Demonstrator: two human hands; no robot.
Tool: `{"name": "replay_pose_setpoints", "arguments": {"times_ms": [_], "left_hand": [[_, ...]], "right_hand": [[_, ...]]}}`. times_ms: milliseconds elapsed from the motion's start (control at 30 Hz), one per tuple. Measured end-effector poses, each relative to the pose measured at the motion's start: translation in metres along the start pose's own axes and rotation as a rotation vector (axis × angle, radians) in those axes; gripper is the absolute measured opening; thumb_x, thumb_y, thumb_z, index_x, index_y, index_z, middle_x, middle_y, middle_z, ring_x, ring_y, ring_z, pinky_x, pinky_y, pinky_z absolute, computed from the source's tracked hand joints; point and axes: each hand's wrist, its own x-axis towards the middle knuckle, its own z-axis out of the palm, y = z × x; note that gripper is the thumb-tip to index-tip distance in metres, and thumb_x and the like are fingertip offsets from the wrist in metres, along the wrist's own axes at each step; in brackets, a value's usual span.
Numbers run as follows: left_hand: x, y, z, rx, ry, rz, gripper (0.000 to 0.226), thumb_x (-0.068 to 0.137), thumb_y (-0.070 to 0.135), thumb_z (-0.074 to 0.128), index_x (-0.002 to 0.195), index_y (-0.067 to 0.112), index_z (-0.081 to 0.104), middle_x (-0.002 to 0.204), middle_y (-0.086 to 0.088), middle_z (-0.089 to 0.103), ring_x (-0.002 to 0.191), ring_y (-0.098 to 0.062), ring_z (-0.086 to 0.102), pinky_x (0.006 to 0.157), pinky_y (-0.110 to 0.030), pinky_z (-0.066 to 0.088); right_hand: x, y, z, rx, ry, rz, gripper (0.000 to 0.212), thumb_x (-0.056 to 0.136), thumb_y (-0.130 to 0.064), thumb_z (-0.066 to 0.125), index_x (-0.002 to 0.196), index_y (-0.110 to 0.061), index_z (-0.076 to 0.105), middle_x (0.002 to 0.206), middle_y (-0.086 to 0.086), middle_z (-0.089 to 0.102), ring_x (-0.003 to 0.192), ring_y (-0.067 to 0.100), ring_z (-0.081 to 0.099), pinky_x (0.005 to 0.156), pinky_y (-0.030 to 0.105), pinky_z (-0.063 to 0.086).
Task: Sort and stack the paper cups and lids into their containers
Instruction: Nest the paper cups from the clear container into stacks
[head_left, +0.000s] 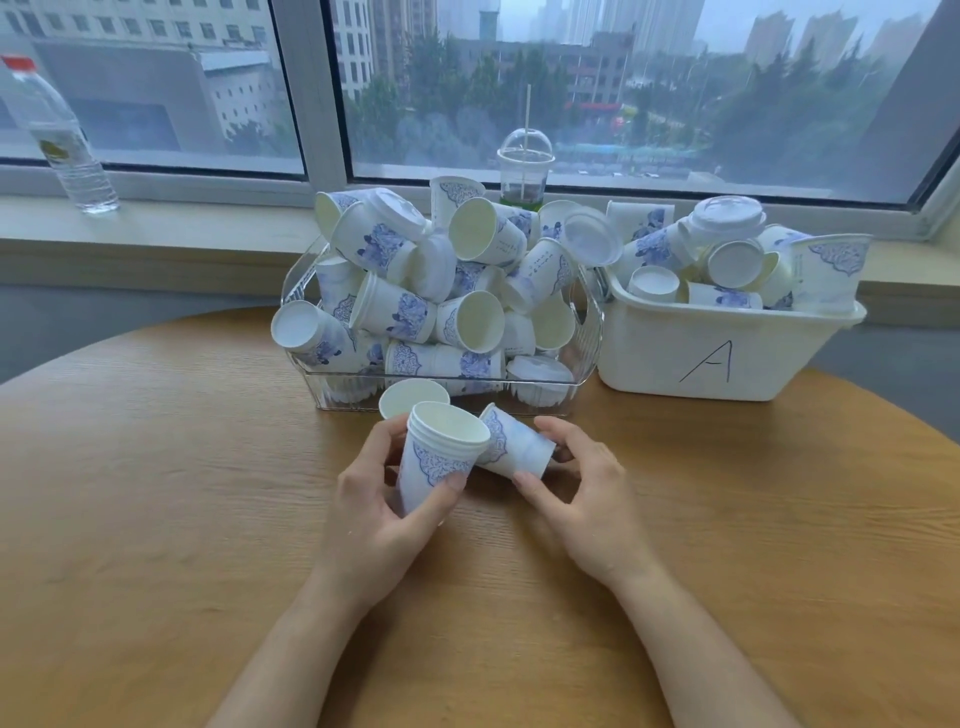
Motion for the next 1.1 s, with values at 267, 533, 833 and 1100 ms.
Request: {"name": "replay_pose_setpoints", "arguments": {"times_ms": [267,533,833,1100], "left_hand": [[-0.001,0.001,0.010,0.055,-0.059,0.082,0.059,0.081,0.048,0.080,0.133,0.028,0.062,0.114,0.012,0.073,0.107,-0.016,0.069,0.085,-0.013,0.049],[-0.001,-0.007,0.020,0.117,-0.123,0.097,0.071,0.080,0.045,0.085,0.144,0.037,0.055,0.112,0.012,0.071,0.106,-0.018,0.069,0.085,-0.041,0.060],[0.001,-0.007,0.022,0.183,-0.126,0.184,0.088,0.082,0.046,0.082,0.159,0.043,0.039,0.123,0.016,0.071,0.110,-0.012,0.072,0.090,-0.044,0.061],[0.002,-0.008,0.022,0.184,-0.102,0.227,0.085,0.086,0.042,0.081,0.161,0.037,0.040,0.146,0.022,0.061,0.129,-0.006,0.063,0.101,-0.042,0.057]], "right_hand": [[0.006,-0.014,-0.019,0.534,0.169,0.138,0.042,0.090,-0.020,0.081,0.126,-0.033,0.064,0.115,-0.013,0.075,0.105,0.008,0.071,0.086,0.025,0.056],[0.000,-0.030,-0.019,0.862,-0.020,0.088,0.059,0.087,-0.014,0.075,0.142,-0.019,0.055,0.128,0.013,0.070,0.122,0.025,0.067,0.100,0.033,0.054],[-0.004,-0.032,-0.010,0.728,-0.087,-0.022,0.085,0.087,-0.021,0.076,0.156,-0.048,0.034,0.141,0.013,0.063,0.127,0.037,0.061,0.111,0.057,0.048],[-0.003,-0.035,-0.014,0.607,-0.115,-0.025,0.051,0.101,-0.035,0.054,0.152,-0.031,0.051,0.140,-0.008,0.067,0.131,0.012,0.060,0.107,0.029,0.048]]}}
